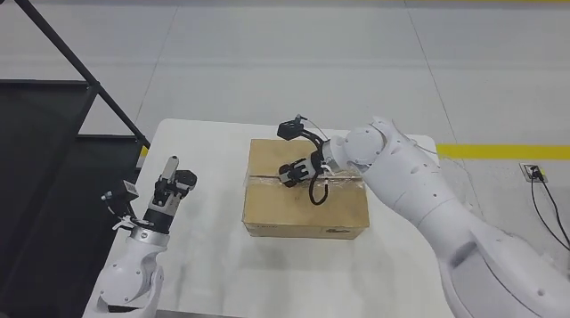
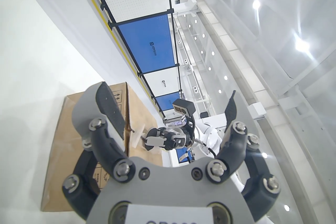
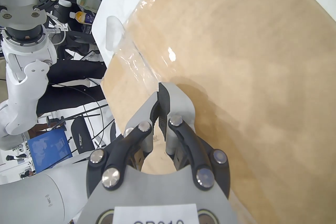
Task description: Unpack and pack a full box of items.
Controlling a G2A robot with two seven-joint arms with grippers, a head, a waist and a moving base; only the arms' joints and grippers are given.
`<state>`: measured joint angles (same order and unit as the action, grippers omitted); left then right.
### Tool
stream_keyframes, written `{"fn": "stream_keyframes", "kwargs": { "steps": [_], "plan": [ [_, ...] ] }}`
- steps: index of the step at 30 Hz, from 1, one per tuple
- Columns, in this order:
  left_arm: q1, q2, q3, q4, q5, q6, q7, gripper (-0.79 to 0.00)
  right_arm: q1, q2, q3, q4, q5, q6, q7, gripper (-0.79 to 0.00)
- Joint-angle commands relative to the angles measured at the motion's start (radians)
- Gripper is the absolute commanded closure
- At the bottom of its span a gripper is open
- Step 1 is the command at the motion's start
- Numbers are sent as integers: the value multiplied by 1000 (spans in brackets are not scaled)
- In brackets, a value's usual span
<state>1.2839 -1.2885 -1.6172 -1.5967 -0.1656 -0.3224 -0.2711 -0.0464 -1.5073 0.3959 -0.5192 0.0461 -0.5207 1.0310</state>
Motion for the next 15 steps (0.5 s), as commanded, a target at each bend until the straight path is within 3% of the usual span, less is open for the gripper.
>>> {"fn": "stream_keyframes", "kwargs": {
  "steps": [1, 15],
  "plan": [
    [9, 2, -10, -4, -9, -5, -6, -785, 4, -20, -8, 13, -17, 3, -38, 0],
    [66, 10, -81, -4, -88, -41, -20, -785, 28, -166, -41, 117, -42, -23, -98, 0]
  ]
}}
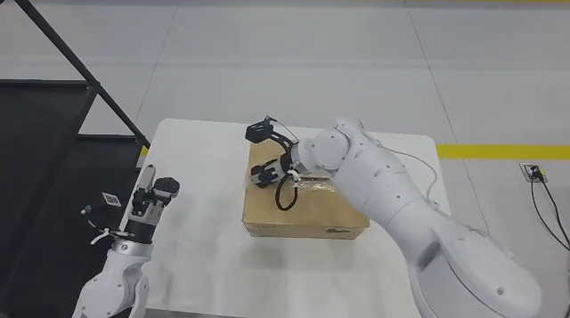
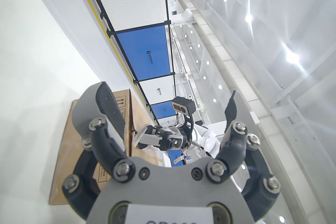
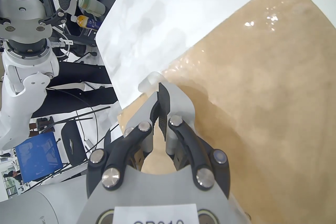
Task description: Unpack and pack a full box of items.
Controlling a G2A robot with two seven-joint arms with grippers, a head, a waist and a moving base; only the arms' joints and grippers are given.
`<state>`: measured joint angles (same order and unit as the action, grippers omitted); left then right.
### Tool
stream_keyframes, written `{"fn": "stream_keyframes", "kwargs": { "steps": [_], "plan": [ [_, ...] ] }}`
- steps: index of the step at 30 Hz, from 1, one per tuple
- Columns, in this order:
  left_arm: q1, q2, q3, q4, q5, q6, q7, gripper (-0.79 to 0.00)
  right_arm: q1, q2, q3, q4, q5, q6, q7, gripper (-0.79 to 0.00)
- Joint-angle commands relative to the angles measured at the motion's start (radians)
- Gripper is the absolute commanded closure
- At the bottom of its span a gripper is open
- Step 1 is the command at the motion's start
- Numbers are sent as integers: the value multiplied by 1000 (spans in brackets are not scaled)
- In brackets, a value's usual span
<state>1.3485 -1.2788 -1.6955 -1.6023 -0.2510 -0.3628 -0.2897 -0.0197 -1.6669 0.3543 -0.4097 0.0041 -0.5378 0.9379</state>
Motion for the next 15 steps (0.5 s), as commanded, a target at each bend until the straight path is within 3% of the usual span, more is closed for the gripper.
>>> {"fn": "stream_keyframes", "kwargs": {
  "steps": [1, 15],
  "plan": [
    [2, 1, -6, 4, -7, -1, -3, -785, 4, -15, 0, 17, -2, -15, -14, 0],
    [2, 6, -27, 39, -41, -8, -20, -785, 6, -101, 14, 131, -15, -66, -88, 0]
  ]
}}
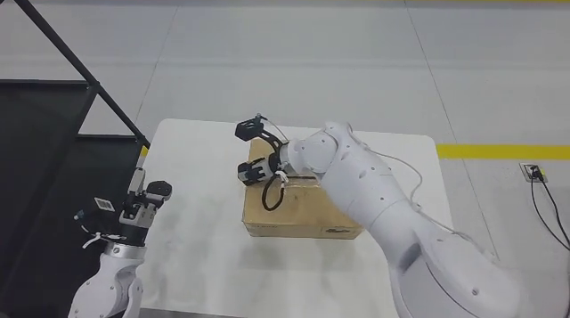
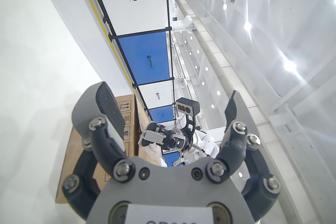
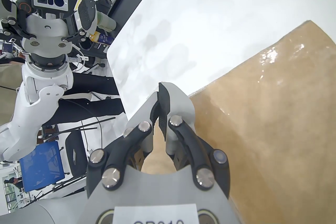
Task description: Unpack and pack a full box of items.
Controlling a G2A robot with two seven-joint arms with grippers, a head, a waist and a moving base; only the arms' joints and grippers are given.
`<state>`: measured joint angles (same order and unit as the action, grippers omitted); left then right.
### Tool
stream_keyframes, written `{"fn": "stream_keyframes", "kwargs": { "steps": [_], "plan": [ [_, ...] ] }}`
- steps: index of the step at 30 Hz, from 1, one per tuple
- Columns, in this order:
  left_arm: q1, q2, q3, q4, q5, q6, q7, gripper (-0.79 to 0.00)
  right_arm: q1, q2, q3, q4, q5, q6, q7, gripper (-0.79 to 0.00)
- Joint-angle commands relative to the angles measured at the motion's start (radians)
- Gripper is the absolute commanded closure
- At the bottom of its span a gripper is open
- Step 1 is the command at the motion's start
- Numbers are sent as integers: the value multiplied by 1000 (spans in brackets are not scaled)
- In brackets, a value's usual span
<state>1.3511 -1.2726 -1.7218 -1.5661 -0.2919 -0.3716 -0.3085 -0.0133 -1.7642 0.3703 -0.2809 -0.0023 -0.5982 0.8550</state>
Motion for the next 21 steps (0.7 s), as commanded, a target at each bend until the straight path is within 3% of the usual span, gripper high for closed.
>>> {"fn": "stream_keyframes", "kwargs": {
  "steps": [1, 7, 11, 16, 21],
  "plan": [
    [-3, 1, -1, 5, -2, 2, -2, -785, 0, -9, -5, 5, -21, -12, -18, 0],
    [-11, 3, -2, 14, -7, 6, -10, -785, -4, -38, -23, 31, -108, 28, -146, 0],
    [-15, 5, -5, 18, -11, 9, -16, -785, -8, -51, -10, 57, -101, 57, -159, 0],
    [-19, 6, -4, 26, -15, 11, -22, -785, -5, -61, -1, 69, -103, 42, -108, 0],
    [-24, 7, 3, 32, -11, 12, -23, -785, -14, -67, -7, 74, -157, -10, -195, 0]
  ]
}}
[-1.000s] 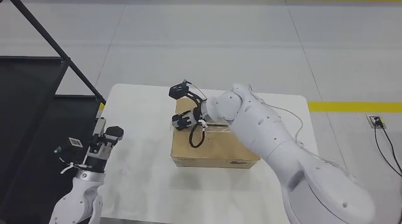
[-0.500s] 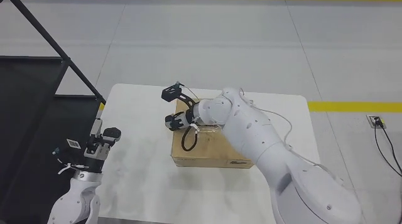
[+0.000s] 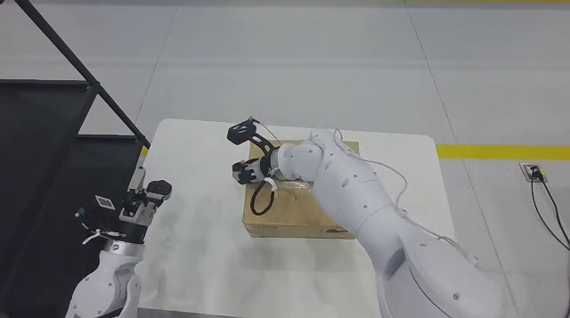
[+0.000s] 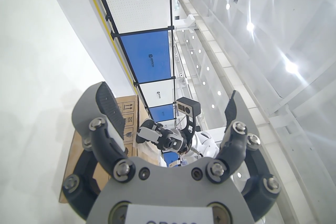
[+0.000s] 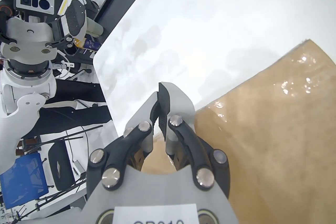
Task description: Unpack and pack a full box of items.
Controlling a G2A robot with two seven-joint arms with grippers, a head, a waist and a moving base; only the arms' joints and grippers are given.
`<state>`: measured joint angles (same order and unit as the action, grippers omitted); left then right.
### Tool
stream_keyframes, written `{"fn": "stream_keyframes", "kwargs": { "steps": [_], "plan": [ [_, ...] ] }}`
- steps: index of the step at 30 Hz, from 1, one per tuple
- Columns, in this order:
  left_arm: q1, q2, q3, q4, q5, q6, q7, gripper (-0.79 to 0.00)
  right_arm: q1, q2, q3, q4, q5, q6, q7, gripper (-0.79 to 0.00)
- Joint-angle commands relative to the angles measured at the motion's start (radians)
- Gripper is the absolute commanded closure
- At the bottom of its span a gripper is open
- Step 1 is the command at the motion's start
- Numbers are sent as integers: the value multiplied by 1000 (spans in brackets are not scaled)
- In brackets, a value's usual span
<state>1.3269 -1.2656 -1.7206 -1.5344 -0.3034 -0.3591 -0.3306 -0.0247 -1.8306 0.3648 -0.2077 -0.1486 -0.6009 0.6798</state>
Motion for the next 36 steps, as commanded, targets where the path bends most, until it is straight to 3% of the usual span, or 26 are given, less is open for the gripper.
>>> {"fn": "stream_keyframes", "kwargs": {
  "steps": [1, 16, 24, 31, 36],
  "plan": [
    [-1, 0, 2, 1, 1, 0, 0, -785, -5, -2, -4, 2, -24, -11, -45, 0],
    [5, 2, 14, -3, 8, -1, 11, -785, -25, -28, -99, -26, -359, -53, -235, 0],
    [5, 3, 20, -6, 11, 1, 12, -785, -20, -30, -110, -13, -450, -121, -339, 0],
    [3, 4, 26, -14, 20, 6, 19, -785, 6, -4, -71, 29, -430, -277, -468, 0],
    [3, 4, 33, -18, 24, 8, 25, -785, 24, 22, -34, 98, -369, -409, -404, 0]
  ]
}}
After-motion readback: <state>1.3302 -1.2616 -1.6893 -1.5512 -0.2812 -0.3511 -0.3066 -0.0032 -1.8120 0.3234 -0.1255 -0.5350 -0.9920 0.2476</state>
